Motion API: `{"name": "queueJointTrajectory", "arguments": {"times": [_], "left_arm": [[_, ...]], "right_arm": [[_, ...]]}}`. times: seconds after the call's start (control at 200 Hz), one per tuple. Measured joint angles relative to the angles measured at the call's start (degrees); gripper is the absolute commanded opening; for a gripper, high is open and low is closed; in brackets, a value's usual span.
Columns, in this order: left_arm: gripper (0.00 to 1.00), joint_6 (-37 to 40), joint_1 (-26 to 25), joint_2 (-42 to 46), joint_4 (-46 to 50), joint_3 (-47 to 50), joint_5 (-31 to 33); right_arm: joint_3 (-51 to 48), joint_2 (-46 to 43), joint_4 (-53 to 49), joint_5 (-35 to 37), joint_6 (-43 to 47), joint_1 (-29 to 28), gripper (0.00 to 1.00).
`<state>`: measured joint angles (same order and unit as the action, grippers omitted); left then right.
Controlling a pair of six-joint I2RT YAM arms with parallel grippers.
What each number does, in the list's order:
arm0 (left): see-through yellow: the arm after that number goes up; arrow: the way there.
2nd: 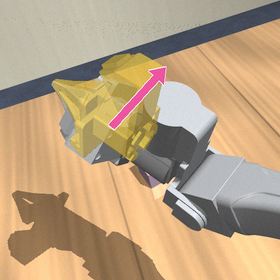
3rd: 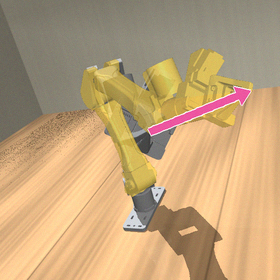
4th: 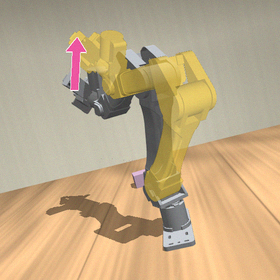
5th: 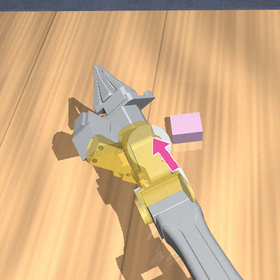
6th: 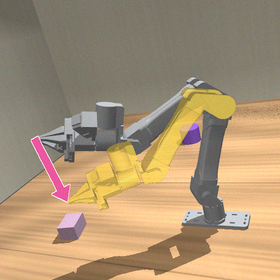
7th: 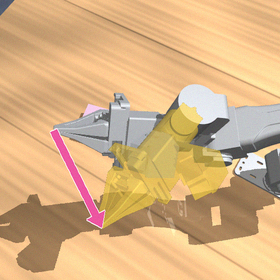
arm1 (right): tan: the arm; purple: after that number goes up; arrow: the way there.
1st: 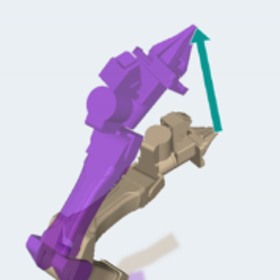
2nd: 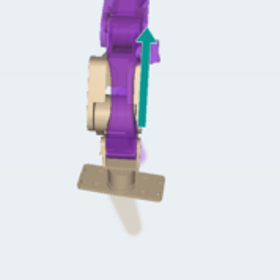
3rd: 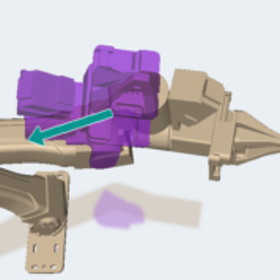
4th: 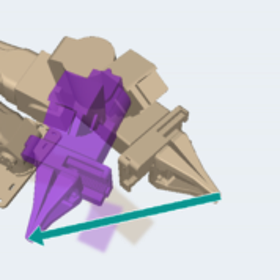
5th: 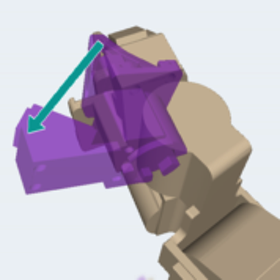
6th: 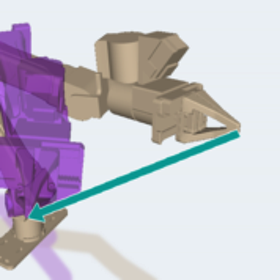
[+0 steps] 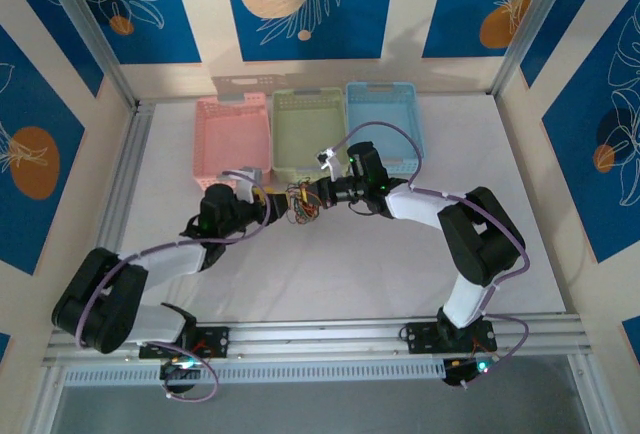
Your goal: Untangle the cables
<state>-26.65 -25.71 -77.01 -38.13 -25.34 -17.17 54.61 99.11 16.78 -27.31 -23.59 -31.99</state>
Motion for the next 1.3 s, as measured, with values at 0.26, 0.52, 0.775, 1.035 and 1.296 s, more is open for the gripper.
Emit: {"name": "queueJointTrajectory", "arguments": {"times": [0.26, 0.52, 0.775, 1.035, 1.296], "left_arm": [[0.53, -0.2, 0.0, -2.4, 0.0, -1.2, -2.3], [0.00, 0.0, 0.0, -1.8, 0.1, -1.3, -1.7], [0.00, 0.2, 0.0, 2.0, 0.0, 0.2, 1.2], [0.00, 0.2, 0.0, 2.7, 0.0, 1.1, 2.3], [0.00, 0.2, 0.0, 2.7, -0.6, 1.4, 1.3]], "right_arm": [[0.0, 0.0, 0.0, -0.4, 0.0, 0.1, 0.04], [0.0, 0.0, 0.0, -0.3, 0.0, 0.1, 0.13], [-2.4, -2.7, 0.9, 4.7, 0.2, 0.1, 0.65], [-10.7, -12.7, 6.4, 14.2, 0.1, 0.1, 0.60], [-9.4, -10.6, 7.0, 16.6, 0.9, -0.4, 0.54]]}}
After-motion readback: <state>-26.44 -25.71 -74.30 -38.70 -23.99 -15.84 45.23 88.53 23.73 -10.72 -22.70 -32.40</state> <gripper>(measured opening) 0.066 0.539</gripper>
